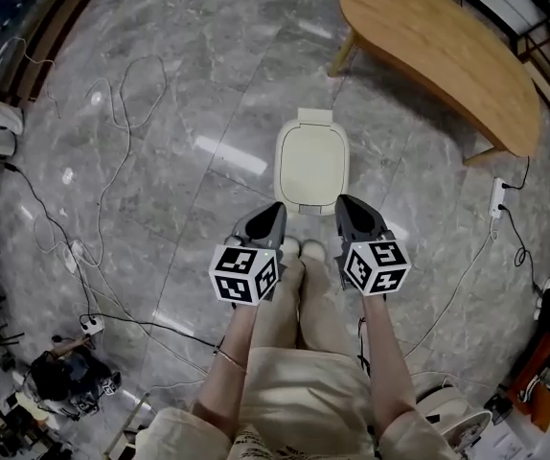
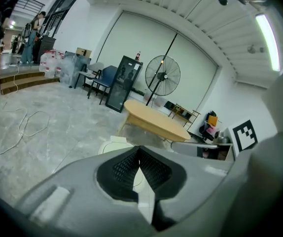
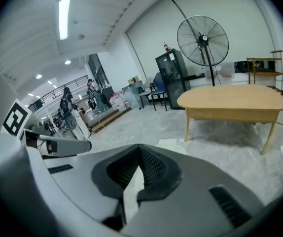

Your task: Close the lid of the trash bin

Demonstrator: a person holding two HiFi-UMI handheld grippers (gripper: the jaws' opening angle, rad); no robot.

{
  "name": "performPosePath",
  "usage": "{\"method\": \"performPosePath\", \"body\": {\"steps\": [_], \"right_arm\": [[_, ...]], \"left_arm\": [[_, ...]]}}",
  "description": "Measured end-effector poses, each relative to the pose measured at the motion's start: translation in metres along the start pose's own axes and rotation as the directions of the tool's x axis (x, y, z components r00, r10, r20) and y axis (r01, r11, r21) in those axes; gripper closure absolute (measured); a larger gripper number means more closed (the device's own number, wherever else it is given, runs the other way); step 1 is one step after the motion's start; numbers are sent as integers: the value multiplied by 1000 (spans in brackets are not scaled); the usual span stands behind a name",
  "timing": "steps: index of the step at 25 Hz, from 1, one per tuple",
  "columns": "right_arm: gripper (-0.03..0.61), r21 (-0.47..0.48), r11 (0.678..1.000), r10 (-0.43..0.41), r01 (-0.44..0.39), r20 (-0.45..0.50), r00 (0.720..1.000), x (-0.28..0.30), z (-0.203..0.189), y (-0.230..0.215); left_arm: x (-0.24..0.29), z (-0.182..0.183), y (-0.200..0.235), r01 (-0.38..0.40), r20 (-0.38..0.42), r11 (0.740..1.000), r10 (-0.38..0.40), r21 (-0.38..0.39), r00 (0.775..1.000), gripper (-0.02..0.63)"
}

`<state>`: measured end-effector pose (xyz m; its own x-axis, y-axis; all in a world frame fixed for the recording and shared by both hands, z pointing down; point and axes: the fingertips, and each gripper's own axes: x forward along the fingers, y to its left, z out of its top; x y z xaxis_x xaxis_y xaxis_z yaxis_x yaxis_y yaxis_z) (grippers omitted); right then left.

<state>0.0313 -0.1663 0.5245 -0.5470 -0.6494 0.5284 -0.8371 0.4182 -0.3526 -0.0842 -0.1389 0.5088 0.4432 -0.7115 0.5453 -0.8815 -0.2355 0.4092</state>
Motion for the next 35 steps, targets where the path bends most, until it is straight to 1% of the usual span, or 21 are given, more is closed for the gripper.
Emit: {"method": "performPosePath", "body": {"steps": [6, 10, 13, 16, 19, 23, 26, 31, 35], "right_arm": [[574, -46, 999, 26, -22, 97, 995, -25, 57, 17], [574, -64, 997, 43, -34, 146, 988, -46, 82, 28], [574, -98, 994, 58, -40, 183, 981, -61, 105, 36], [574, -123, 991, 69, -43, 218, 973, -77, 125, 44], [574, -127, 991, 63, -31, 257, 964, -93, 142, 49], [574, -126, 992, 52, -12, 319, 946, -113, 165, 53], [574, -144, 990, 53, -2, 354, 934, -125, 184, 55], [574, -163, 987, 60, 8, 405, 912, -148, 210, 59], [574, -185, 983, 80, 2, 437, 896, -163, 225, 65]], "left_arm": [[-22, 45, -17, 11, 81, 999, -15, 50, 997, 591], [-41, 71, -27, 26, 125, 995, -38, 94, 991, 591], [-54, 90, -31, 24, 160, 992, -44, 121, 986, 591], [-66, 105, -38, 38, 175, 985, -68, 170, 982, 591], [-78, 119, -48, 54, 189, 975, -96, 216, 977, 591], [-95, 141, -61, 66, 231, 966, -126, 251, 965, 591], [-107, 158, -69, 63, 266, 960, -139, 273, 954, 591], [-127, 185, -78, 43, 329, 954, -145, 298, 933, 591], [-142, 205, -77, 10, 378, 949, -135, 317, 916, 591]]}}
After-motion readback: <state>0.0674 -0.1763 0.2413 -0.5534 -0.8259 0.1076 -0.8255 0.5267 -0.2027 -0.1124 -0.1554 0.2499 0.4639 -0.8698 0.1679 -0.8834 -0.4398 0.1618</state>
